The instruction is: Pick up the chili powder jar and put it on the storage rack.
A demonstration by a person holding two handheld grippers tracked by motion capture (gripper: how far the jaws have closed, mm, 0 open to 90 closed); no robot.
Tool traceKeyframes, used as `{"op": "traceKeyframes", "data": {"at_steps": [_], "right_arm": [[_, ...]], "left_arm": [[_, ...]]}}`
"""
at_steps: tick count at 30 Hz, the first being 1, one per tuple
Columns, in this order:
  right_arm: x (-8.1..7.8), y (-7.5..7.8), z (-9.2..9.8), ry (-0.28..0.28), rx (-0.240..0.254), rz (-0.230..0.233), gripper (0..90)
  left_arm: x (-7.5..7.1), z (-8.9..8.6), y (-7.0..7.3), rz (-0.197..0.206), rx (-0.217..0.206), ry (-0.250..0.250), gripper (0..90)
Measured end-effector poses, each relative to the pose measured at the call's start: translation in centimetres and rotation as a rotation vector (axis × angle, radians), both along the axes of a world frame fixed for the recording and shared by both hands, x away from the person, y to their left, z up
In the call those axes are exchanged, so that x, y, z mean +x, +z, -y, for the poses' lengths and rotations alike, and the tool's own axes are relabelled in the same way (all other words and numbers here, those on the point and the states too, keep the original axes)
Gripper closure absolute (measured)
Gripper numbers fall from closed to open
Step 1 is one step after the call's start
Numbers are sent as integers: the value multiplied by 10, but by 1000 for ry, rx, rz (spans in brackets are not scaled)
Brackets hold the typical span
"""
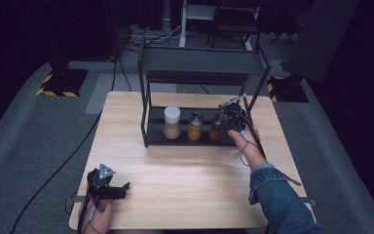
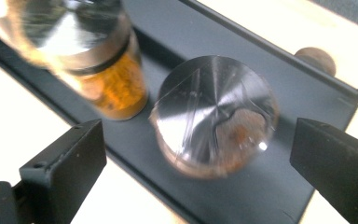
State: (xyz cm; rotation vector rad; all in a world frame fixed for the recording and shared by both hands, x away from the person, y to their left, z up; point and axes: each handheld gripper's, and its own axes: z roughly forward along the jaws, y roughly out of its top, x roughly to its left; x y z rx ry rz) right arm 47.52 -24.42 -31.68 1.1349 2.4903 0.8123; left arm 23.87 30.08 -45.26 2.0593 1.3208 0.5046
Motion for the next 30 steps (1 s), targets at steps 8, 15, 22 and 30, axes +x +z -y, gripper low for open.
{"op": "traceKeyframes", "data": {"at_steps": [8,15,22,30], "right_arm": [[-37,32,25,44,-1,42,13],[-75,42,60,40,39,79,13],[-103,36,90,40,56,112,12],[-132,14,111,61,56,138,11]], "left_arm": [[1,0,0,1,2,-2,2],[1,0,0,1,3,-4,3],[1,1,0,-1,2,3,3],[1,2,0,0,2,4,3]]}}
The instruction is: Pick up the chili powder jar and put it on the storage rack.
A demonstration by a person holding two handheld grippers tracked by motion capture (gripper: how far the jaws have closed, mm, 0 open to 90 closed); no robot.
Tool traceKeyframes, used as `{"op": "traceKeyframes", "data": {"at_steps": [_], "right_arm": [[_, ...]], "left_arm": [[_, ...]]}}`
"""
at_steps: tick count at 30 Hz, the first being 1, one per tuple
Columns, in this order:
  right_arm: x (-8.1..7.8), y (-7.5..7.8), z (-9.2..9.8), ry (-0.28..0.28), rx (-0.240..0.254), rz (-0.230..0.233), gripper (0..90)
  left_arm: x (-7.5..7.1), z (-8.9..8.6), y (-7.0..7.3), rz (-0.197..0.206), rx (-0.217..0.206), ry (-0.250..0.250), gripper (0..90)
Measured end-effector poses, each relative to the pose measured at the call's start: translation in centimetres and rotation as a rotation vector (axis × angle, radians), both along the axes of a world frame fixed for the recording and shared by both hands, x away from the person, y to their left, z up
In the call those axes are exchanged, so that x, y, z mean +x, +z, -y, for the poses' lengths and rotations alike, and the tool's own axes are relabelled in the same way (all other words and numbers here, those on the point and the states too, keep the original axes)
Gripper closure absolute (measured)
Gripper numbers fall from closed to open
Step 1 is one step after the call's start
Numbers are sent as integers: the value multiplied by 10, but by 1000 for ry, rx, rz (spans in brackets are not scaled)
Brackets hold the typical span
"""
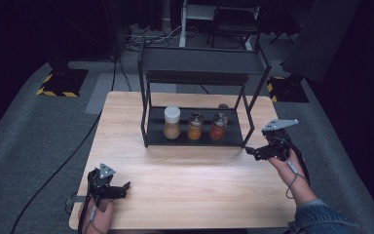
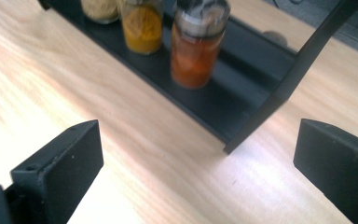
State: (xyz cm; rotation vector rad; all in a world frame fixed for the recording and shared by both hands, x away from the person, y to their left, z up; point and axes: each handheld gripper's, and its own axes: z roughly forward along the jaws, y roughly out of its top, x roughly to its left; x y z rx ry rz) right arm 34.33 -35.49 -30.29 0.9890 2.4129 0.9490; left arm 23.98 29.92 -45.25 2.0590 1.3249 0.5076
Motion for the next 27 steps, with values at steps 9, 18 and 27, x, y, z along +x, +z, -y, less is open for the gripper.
{"op": "traceKeyframes", "data": {"at_steps": [9,18,27], "right_arm": [[-20,-39,15,-4,-17,-2,9],[-36,-74,28,-13,-39,-12,2],[-55,-109,45,-53,-11,-16,1]], "left_arm": [[0,0,0,0,0,2,2],[0,1,0,3,-2,-4,3],[0,0,-1,4,-2,-12,2]]}}
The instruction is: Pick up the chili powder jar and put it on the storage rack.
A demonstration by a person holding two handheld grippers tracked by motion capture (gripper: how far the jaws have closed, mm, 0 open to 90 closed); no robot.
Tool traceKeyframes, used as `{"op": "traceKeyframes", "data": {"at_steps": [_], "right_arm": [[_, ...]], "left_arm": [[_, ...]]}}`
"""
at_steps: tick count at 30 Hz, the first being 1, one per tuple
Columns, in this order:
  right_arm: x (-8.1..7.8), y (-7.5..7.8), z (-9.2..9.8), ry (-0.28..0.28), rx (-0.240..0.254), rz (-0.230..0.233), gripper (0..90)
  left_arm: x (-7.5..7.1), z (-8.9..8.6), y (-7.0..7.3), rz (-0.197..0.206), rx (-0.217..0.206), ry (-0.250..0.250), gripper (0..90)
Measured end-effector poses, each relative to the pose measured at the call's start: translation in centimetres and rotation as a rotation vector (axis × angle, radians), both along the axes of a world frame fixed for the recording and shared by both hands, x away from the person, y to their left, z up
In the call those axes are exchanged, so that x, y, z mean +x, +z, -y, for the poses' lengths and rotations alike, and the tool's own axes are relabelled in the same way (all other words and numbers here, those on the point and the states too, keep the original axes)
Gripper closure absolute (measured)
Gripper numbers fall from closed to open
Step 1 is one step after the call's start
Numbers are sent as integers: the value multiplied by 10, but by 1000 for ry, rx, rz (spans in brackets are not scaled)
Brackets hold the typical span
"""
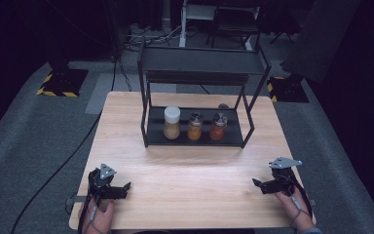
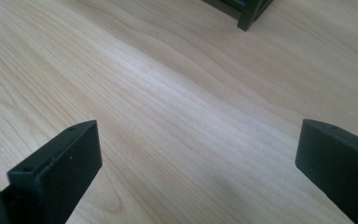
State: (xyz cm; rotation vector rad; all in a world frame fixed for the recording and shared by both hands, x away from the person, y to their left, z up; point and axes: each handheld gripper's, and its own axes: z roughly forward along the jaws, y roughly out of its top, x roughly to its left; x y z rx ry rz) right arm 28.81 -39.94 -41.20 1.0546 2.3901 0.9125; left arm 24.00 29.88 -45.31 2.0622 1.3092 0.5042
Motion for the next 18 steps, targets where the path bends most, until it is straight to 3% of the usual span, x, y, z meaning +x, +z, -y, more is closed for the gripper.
{"op": "traceKeyframes", "data": {"at_steps": [7,15,18], "right_arm": [[-15,-21,8,-19,11,6,1],[-27,-35,15,-37,17,3,0],[-30,-41,23,-39,57,12,1]], "left_arm": [[1,0,0,-1,0,-1,3],[1,0,0,0,1,-1,3],[1,1,0,-1,-2,5,3]]}}
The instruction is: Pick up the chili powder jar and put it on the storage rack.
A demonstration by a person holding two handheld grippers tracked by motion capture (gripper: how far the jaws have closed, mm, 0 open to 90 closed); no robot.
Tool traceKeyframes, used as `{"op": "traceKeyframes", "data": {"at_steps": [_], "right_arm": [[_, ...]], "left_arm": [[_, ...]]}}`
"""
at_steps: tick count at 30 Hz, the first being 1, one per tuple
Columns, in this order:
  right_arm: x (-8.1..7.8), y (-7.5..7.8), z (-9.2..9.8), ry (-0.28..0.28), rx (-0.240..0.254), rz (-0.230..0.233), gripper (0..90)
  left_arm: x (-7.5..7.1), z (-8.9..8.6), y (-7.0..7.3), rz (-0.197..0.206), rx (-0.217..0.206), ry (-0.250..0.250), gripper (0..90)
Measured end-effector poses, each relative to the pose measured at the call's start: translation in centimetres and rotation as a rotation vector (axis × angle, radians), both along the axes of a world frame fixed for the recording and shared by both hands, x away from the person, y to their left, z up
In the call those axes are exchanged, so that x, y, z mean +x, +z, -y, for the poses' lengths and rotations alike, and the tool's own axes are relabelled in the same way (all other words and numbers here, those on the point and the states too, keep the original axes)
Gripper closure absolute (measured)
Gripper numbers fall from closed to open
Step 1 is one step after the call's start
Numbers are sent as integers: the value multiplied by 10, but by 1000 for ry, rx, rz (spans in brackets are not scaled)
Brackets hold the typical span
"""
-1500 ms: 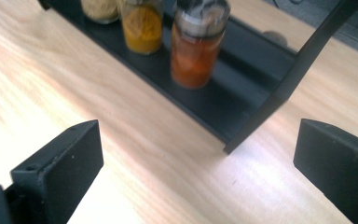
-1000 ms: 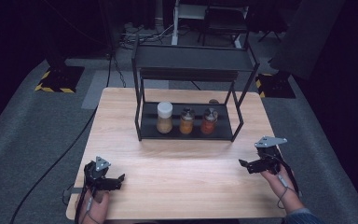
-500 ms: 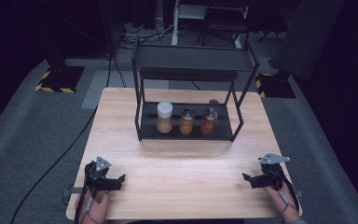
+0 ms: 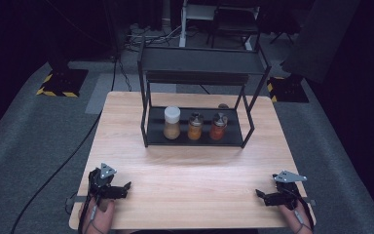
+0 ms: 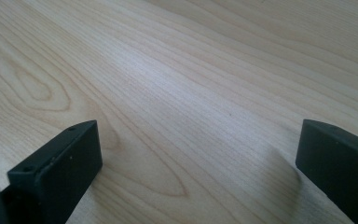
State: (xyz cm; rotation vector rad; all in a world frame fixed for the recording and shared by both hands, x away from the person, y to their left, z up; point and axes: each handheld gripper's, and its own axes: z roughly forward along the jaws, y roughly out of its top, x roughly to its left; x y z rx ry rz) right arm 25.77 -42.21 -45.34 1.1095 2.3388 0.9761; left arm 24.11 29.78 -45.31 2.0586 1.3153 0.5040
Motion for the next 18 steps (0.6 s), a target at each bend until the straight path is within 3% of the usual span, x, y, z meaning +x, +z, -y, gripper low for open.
{"op": "traceKeyframes", "data": {"at_steps": [2,18], "right_arm": [[3,1,3,1,15,-26,0],[4,1,4,4,16,-26,0]], "left_arm": [[0,0,0,0,0,0,2],[1,-1,1,-2,4,-14,3]]}}
